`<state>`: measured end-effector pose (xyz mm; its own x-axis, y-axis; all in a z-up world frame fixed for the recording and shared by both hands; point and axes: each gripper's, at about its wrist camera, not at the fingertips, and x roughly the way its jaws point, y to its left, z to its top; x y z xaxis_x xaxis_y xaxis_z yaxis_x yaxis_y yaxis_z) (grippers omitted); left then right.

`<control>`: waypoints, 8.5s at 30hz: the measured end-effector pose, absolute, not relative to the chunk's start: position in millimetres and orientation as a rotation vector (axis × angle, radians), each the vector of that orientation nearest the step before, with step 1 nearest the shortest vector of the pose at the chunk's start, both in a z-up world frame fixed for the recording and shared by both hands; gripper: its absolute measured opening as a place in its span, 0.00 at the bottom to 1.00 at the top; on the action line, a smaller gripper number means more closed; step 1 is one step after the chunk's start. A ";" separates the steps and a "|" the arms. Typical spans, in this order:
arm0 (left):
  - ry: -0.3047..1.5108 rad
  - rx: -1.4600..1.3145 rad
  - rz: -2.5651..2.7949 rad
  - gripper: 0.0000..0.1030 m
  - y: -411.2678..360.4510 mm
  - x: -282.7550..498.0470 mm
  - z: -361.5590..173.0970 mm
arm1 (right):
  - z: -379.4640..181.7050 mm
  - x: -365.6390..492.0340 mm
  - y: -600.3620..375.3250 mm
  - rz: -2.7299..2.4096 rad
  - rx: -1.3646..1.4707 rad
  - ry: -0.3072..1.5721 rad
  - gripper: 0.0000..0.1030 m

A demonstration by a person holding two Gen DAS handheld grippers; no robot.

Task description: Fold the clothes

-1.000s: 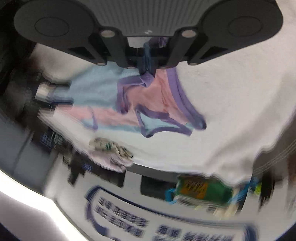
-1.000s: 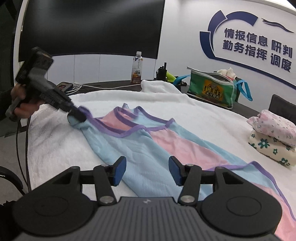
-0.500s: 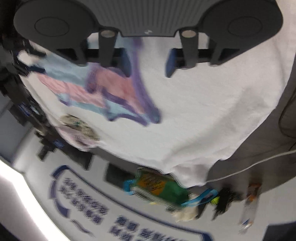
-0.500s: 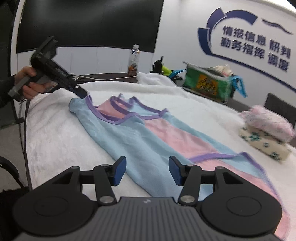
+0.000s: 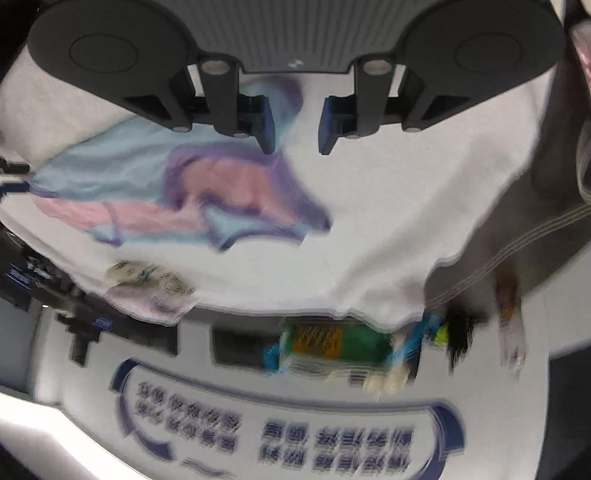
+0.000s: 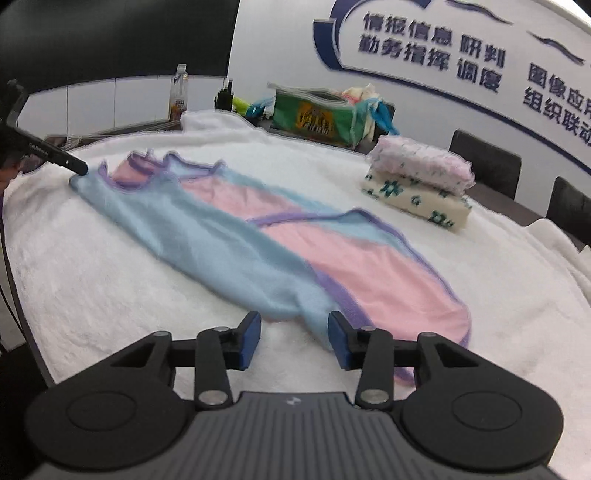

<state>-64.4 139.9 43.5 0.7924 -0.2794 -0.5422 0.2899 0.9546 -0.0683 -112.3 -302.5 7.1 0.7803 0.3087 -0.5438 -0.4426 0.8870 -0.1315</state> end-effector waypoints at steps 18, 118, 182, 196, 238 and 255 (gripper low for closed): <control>0.565 0.314 -0.469 0.38 97.8 -67.6 9.9 | 1.7 -106.5 -355.9 0.331 -0.210 0.521 0.14; 0.587 0.170 -0.709 0.04 31.6 87.2 76.4 | 55.0 67.6 -307.8 0.414 -0.029 0.595 0.03; 0.474 -0.402 0.071 0.04 144.4 -40.0 36.4 | -22.6 8.1 -389.4 0.125 0.517 0.578 0.25; 0.794 -0.506 -0.094 0.41 115.9 -0.9 51.1 | -22.4 7.2 -390.4 0.118 0.521 0.576 0.27; 0.634 -0.056 -0.111 0.22 40.1 17.4 51.7 | 13.1 -18.1 -402.2 -0.010 0.436 0.528 0.25; 0.767 0.441 -0.888 0.46 -174.0 107.4 81.4 | -5.6 -120.7 -380.1 0.072 0.683 0.630 0.36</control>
